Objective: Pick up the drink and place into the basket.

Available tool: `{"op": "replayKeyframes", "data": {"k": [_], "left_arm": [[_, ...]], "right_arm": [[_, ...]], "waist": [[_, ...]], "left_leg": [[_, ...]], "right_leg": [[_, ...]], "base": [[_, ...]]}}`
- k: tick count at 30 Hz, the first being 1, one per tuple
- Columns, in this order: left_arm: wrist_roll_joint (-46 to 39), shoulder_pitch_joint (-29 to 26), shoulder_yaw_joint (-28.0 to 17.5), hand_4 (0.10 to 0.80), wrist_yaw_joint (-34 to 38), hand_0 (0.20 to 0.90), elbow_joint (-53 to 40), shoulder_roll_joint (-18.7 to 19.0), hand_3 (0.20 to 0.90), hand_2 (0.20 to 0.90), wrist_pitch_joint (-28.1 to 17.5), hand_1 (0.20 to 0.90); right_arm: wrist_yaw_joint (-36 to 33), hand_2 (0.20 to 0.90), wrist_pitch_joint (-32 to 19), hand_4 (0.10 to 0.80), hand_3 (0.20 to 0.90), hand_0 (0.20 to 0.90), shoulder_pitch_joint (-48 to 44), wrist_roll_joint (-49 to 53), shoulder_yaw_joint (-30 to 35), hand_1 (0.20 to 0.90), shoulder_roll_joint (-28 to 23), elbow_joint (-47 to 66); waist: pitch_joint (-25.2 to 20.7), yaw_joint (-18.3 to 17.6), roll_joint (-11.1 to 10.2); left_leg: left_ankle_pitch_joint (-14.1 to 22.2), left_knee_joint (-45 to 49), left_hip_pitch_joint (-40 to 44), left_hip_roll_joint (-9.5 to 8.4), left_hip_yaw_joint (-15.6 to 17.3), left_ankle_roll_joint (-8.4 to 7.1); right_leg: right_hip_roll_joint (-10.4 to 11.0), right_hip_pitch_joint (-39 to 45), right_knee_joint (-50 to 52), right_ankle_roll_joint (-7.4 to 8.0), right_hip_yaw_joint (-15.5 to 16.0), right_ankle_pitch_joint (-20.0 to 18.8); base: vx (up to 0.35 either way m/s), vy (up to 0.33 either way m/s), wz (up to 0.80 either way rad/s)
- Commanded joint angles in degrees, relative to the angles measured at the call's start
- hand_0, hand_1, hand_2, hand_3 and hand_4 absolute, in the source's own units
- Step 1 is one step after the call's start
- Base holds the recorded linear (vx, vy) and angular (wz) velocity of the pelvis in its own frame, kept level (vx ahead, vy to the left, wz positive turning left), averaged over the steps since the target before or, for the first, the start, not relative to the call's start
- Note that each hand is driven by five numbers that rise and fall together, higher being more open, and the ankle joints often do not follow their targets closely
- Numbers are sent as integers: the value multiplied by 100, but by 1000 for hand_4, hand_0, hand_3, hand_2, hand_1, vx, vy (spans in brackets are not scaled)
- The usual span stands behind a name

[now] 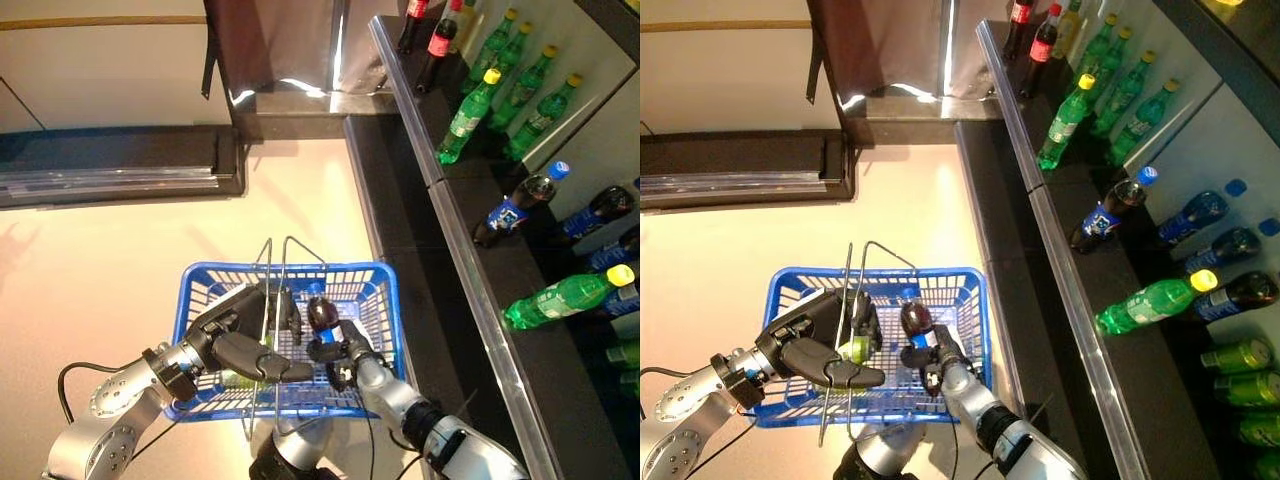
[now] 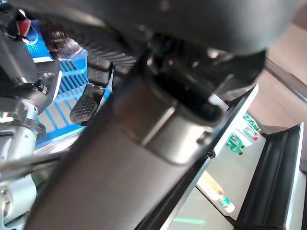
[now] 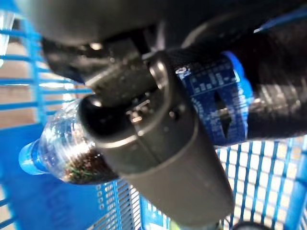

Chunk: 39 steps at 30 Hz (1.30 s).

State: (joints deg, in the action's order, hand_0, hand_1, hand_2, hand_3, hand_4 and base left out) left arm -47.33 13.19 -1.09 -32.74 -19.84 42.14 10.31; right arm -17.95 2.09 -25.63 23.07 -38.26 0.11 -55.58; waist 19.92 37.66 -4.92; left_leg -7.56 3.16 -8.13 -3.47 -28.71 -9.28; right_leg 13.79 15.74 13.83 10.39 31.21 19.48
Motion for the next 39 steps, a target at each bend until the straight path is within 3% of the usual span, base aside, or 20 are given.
{"op": "replayKeyframes", "data": {"k": [1,9,16,21,28,34,39], "left_arm": [[-1631,-1106,-979,100,-317,300,-1424,-657,200,300,-1504,300],[-1758,-997,-1233,100,-218,300,-1070,-630,200,300,-1570,300],[-1513,-1076,-1078,100,434,300,-1123,-736,200,300,-1508,300],[-1461,-878,-1245,100,752,300,-612,-679,200,300,-1865,300],[-1450,-524,-1508,100,926,300,-210,-735,200,300,-2300,300],[-1264,-198,-1679,100,998,300,210,-961,200,300,-2476,300],[-1569,-43,-1732,100,1036,300,494,-1384,200,300,-2520,300]], "right_arm": [[99,900,122,800,900,900,541,489,-112,900,-162,-381],[-182,900,-196,800,900,900,752,779,136,900,-342,440],[-730,900,-468,800,900,900,842,900,280,900,-439,1536],[-1055,900,-379,800,900,900,1334,475,343,900,-922,3545],[-1125,900,-270,800,900,900,1600,132,674,900,-1542,5347],[-617,900,-190,800,900,900,1687,85,1270,900,-2141,7036],[322,900,-568,800,900,900,1855,558,1570,900,-2324,7757]], "waist": [[-829,-69,376],[-813,-178,265],[-762,-271,134],[-718,-509,44],[-723,-721,36],[-724,-919,93],[-779,-1083,148]], "left_leg": [[61,14,259,121,-89,379],[70,-53,348,189,-25,393],[100,-83,396,259,38,385],[121,-131,413,361,227,359],[141,-195,441,440,407,360],[163,-228,495,515,581,352],[48,-233,476,521,665,366]], "right_leg": [[-374,-276,-260,-599,-152,-1036],[-421,-271,-291,-611,-243,-1063],[-459,-257,-308,-617,-302,-1065],[-482,-324,-314,-594,-411,-1074],[-498,-399,-335,-576,-546,-1071],[-473,-446,-317,-547,-608,-1069],[-431,-482,-387,-526,-588,-1225]], "base": [[0,0,0],[0,0,0],[7,-15,-2],[-12,-9,-7],[-32,4,-18],[-21,26,-10],[-45,76,-14]]}}
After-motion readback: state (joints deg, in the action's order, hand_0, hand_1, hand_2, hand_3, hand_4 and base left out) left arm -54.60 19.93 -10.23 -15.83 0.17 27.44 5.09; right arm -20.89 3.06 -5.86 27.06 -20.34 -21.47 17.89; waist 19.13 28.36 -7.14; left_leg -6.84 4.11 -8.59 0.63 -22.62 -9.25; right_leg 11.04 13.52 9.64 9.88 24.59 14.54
